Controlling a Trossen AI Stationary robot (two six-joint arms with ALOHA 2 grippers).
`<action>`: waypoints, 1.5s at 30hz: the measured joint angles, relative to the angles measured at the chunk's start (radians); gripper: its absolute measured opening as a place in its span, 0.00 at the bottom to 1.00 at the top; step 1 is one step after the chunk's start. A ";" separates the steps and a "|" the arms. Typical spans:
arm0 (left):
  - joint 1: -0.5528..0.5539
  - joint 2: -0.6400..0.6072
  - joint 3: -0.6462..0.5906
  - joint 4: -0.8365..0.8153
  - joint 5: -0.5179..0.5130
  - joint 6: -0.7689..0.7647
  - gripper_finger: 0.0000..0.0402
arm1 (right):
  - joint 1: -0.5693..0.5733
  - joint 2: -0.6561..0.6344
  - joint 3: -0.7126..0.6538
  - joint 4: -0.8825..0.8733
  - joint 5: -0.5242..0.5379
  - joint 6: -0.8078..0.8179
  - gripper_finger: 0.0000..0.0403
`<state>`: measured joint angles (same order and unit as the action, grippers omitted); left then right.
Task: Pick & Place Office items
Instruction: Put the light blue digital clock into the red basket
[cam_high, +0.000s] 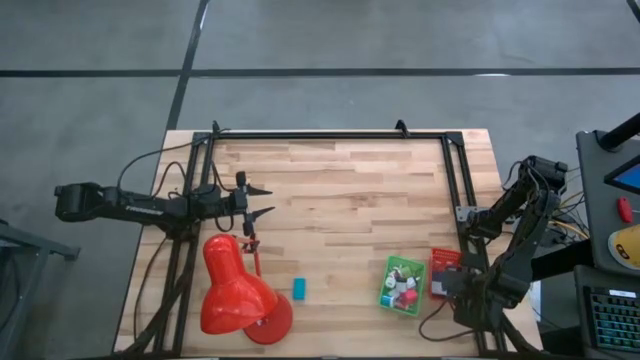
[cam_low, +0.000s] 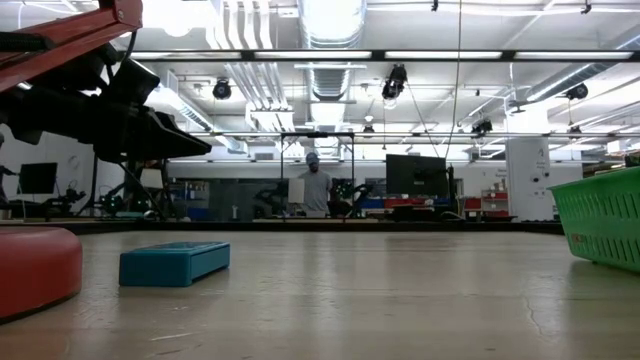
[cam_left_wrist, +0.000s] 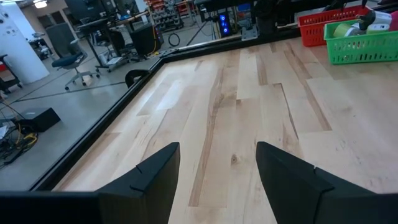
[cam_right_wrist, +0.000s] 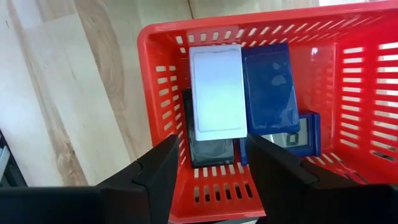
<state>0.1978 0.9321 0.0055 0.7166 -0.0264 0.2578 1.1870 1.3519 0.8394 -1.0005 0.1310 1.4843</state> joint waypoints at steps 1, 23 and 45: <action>0.000 0.000 0.000 0.000 0.000 0.000 0.54 | 0.000 0.000 0.000 0.001 0.000 -0.002 0.47; 0.000 0.000 0.000 0.000 0.000 0.000 0.54 | 0.000 -0.018 0.147 -0.113 0.003 0.117 0.88; 0.000 0.000 0.000 0.000 0.000 0.000 0.54 | -0.067 -0.013 0.289 0.017 1.254 -0.433 0.89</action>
<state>0.1974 0.9325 0.0055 0.7162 -0.0265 0.2581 1.1201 1.3392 1.1289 -0.9831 1.3854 1.0511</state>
